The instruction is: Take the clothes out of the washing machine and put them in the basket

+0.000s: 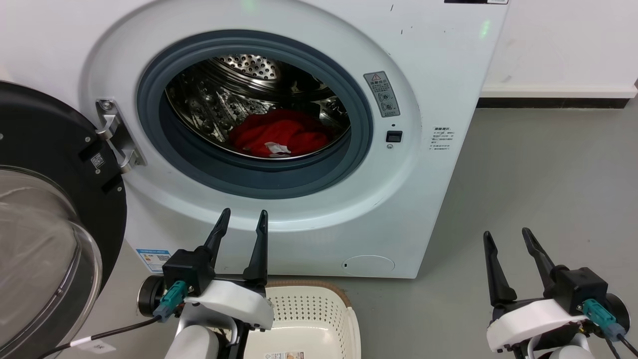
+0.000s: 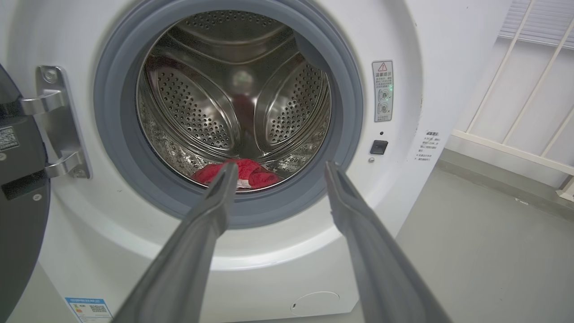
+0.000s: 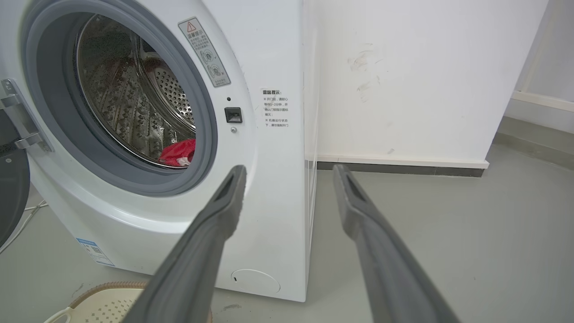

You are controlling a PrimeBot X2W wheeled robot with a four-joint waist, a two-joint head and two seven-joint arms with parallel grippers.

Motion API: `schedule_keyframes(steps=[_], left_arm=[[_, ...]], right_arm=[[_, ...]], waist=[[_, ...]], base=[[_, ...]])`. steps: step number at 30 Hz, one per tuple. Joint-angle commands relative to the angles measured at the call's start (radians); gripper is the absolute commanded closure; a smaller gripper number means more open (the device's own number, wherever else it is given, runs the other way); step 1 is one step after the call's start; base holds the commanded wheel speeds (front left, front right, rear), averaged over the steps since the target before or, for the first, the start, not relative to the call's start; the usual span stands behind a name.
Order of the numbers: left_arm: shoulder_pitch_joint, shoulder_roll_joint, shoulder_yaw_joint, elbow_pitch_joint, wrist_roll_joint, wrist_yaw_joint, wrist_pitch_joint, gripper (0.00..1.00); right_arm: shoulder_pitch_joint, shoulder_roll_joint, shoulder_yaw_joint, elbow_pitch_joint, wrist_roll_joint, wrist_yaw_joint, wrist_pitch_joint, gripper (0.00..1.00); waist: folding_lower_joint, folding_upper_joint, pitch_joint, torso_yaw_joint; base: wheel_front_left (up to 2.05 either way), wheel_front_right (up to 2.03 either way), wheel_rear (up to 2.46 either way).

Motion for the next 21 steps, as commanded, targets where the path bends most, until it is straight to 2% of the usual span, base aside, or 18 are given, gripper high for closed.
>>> schedule_keyframes(steps=[1,13,21], left_arm=[[-0.015,0.002,-0.002,-0.001,0.015,0.004,-0.007,0.0],[-0.012,0.002,-0.01,0.009,0.072,0.016,-0.028,0.0],[-0.011,0.002,-0.004,0.013,0.068,0.019,-0.029,0.0]], right_arm=[[-0.01,-0.001,0.002,0.001,-0.015,0.0,-0.006,0.0],[-0.013,-0.001,0.008,0.007,-0.079,0.0,-0.028,0.0],[-0.016,-0.001,0.005,0.014,-0.077,0.0,-0.027,0.0]], waist=[[0.0,0.0,0.0,0.0],[0.0,0.0,0.002,0.003],[0.0,0.0,0.005,0.007]], base=[[0.0,0.0,0.0],[0.0,0.0,0.0],[0.0,0.0,0.0]])
